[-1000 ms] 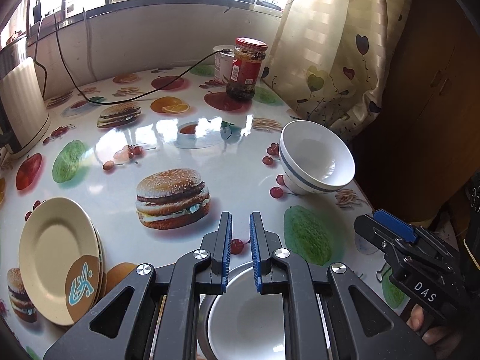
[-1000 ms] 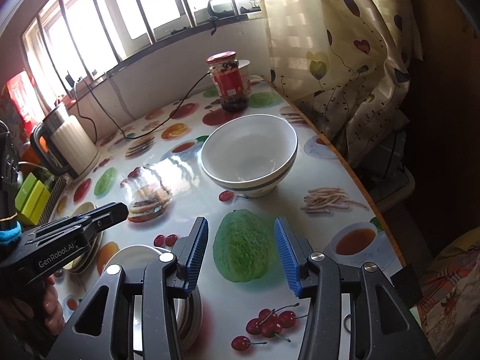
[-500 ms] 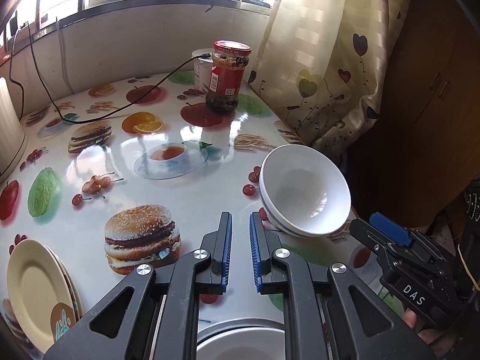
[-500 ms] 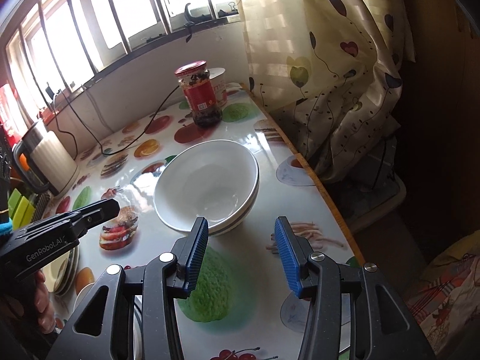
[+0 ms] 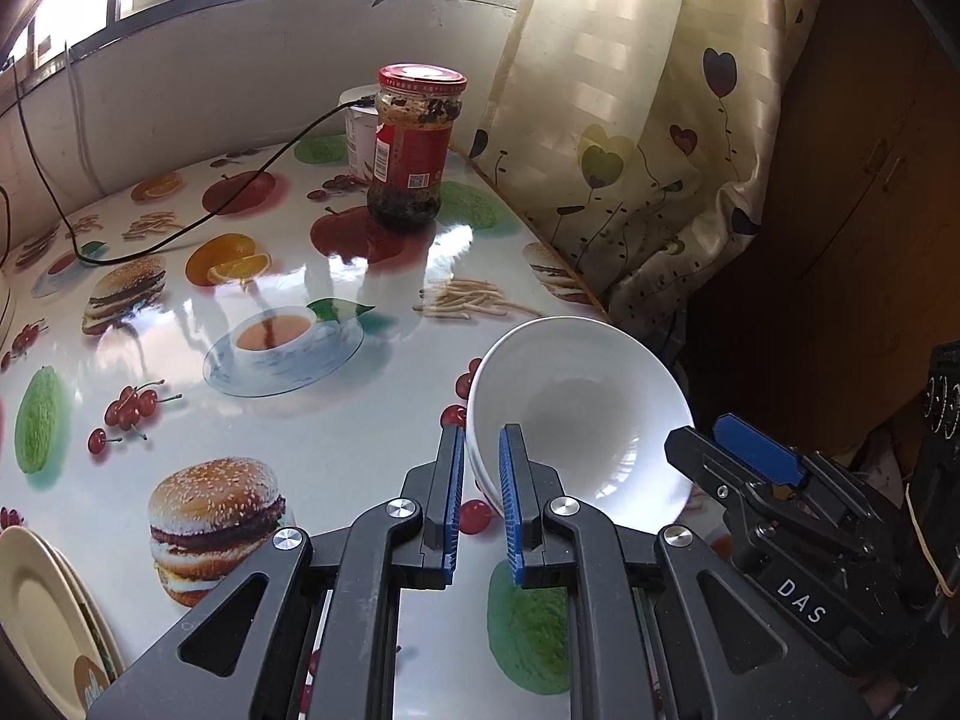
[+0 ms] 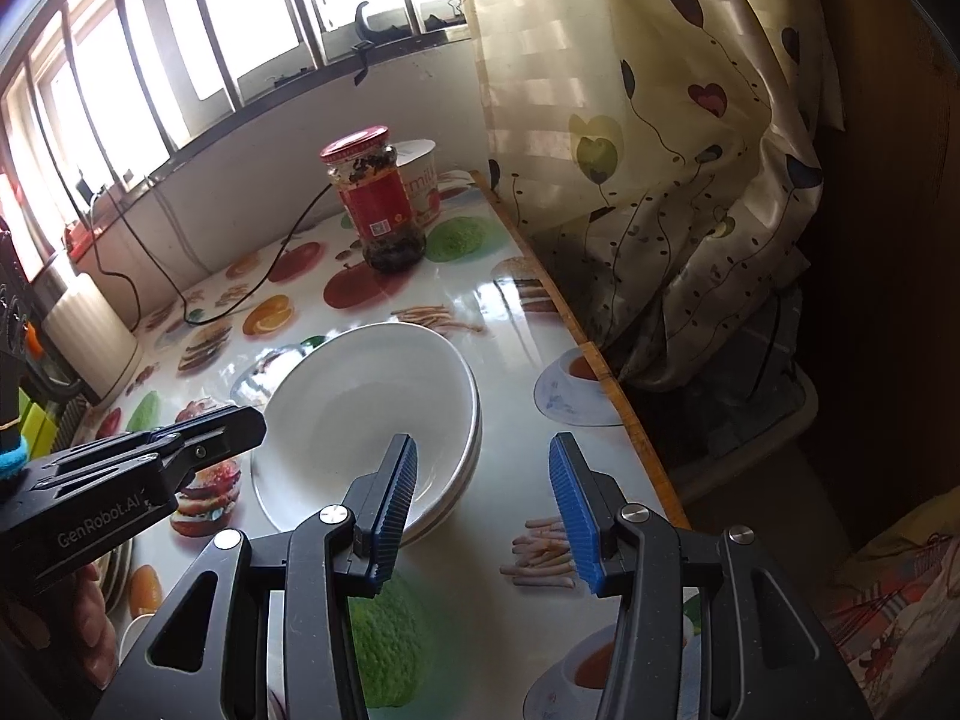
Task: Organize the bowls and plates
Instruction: 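Move the left gripper to the blue-striped white bowl, then close the left gripper on the rim of the blue-striped bowl, then lift the blue-striped bowl and carry it over the bowl stack, left gripper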
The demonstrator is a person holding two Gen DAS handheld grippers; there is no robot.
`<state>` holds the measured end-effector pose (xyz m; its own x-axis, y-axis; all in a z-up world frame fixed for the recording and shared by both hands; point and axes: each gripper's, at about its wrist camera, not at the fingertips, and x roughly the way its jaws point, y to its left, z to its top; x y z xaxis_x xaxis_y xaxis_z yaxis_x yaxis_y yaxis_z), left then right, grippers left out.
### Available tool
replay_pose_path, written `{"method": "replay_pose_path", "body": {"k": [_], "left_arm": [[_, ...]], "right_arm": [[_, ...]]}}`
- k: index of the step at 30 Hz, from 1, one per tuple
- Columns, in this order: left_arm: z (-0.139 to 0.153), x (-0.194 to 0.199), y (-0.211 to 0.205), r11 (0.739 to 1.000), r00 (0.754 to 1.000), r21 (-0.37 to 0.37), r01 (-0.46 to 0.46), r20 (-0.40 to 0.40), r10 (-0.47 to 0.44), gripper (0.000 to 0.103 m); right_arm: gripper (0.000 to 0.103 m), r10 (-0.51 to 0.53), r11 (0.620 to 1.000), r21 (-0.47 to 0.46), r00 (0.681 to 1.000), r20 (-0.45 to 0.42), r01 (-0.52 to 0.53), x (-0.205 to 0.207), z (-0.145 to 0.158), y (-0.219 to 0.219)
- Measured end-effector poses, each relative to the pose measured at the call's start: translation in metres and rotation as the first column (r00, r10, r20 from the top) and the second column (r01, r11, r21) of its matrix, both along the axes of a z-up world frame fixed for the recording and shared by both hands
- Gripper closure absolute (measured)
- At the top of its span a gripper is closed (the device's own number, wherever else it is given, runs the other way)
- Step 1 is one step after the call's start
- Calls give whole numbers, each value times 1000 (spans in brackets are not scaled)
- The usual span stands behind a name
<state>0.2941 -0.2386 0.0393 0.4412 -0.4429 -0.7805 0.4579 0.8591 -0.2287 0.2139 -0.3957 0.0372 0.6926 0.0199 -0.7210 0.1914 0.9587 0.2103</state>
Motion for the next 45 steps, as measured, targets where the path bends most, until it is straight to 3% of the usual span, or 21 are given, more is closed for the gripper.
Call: {"method": "replay_pose_path", "body": {"k": [14, 30, 45], "left_arm": [[-12, 10, -11, 999, 1000, 42, -1, -18, 2, 91], [-15, 9, -16, 998, 1000, 70, -1, -11, 2, 92], [-8, 1, -10, 1000, 1000, 29, -6, -4, 6, 92]], "right_arm": [[58, 13, 1000, -9, 1000, -5, -13, 13, -9, -6], [88, 49, 999, 21, 999, 0, -49, 20, -11, 1], [88, 34, 999, 30, 999, 11, -35, 13, -4, -1]]}}
